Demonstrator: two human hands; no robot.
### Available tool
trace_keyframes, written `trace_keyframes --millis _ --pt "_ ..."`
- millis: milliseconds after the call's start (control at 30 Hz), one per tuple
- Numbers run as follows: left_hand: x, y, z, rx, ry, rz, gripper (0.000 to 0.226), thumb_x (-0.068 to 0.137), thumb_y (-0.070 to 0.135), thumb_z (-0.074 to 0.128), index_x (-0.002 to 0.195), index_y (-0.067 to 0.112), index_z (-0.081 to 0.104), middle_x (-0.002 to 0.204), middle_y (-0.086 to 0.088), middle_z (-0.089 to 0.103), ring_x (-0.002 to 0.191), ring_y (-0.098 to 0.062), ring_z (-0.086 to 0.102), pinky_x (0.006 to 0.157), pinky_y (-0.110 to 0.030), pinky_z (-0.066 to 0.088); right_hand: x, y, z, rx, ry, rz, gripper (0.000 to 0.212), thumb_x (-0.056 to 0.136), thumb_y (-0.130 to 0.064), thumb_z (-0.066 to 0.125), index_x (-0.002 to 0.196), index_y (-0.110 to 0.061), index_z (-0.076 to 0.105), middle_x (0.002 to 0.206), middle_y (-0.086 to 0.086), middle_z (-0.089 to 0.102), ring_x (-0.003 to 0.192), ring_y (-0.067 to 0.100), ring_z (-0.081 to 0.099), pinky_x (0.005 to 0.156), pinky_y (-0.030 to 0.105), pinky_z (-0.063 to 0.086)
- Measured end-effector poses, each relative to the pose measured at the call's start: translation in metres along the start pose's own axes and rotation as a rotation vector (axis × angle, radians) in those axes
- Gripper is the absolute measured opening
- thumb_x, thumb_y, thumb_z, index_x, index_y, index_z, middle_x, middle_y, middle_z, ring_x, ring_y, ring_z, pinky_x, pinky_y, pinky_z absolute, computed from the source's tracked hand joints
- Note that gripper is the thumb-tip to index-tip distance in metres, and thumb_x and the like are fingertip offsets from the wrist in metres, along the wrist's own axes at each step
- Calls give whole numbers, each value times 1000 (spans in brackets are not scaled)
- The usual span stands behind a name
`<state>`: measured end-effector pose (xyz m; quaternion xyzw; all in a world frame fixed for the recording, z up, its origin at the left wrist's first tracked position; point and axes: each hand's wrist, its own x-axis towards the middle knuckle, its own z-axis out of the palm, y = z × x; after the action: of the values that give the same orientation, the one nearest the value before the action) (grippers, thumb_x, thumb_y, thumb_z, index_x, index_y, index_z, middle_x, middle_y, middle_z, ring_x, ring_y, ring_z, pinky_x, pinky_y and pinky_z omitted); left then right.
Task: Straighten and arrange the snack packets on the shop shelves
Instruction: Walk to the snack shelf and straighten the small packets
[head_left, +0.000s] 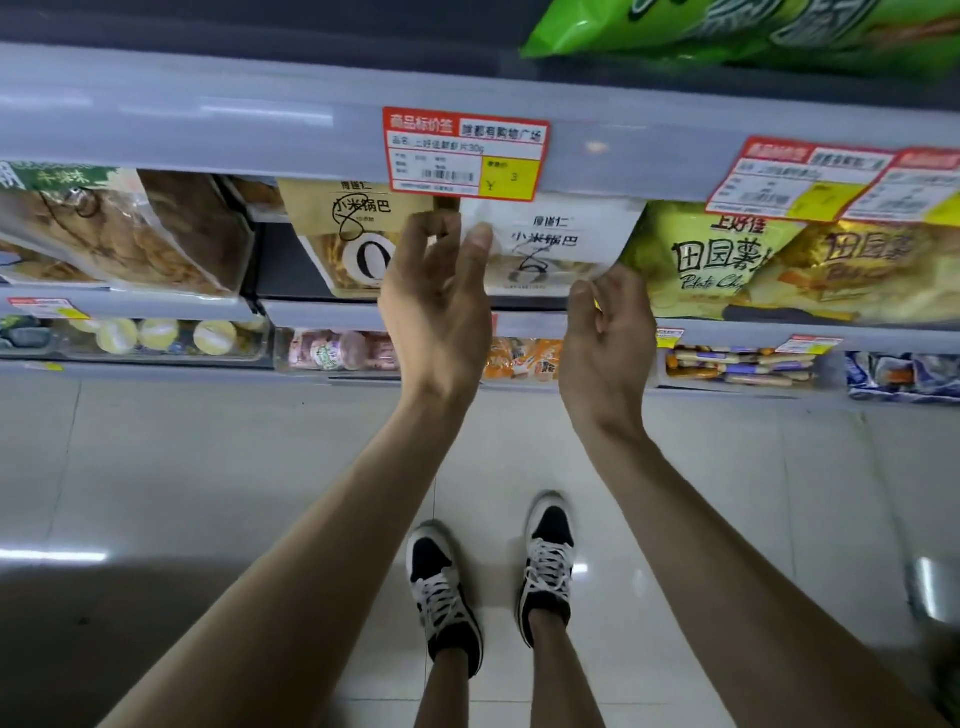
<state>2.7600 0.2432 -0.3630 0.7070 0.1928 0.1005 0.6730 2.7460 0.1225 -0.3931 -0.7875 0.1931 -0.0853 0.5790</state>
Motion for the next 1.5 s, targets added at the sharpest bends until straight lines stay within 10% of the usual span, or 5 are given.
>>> trace_keyframes --millis 367,867,1167,1333,1500 --pt "11 -41 5 130 31 -29 17 104 19 64 119 12 66 102 -2 80 96 -17 77 88 -48 63 11 25 -1 -139 -211 23 47 106 -7 50 152 -14 43 142 0 63 126 13 59 114 40 46" --pt "-16 -11 -10 828 -268 -65 42 95 8 62 136 15 59 129 -4 73 102 -26 65 84 -30 42 14 24 -35 -381 -529 32 57 105 -23 55 157 -20 32 154 2 53 138 22 51 110 30 39" --pt "-29 7 -10 891 -302 -154 57 93 27 68 146 21 49 131 -4 70 108 -29 65 103 -50 48 19 1 -54 -400 -595 54 59 105 -30 52 160 -27 29 149 -1 59 123 25 63 85 27 42" --pt "-39 27 -11 766 -307 -212 56 97 11 66 148 22 49 138 2 65 122 -23 63 95 -37 48 11 -7 -66 -352 -608 77 63 103 -27 56 160 -29 28 149 0 58 131 28 57 99 37 50" --pt "-23 11 -10 567 -349 -211 64 78 7 65 140 22 54 124 9 68 121 -20 63 102 -54 57 20 -7 -53 -193 -645 183 79 93 -10 61 158 -33 25 134 -10 60 122 19 57 99 38 50"
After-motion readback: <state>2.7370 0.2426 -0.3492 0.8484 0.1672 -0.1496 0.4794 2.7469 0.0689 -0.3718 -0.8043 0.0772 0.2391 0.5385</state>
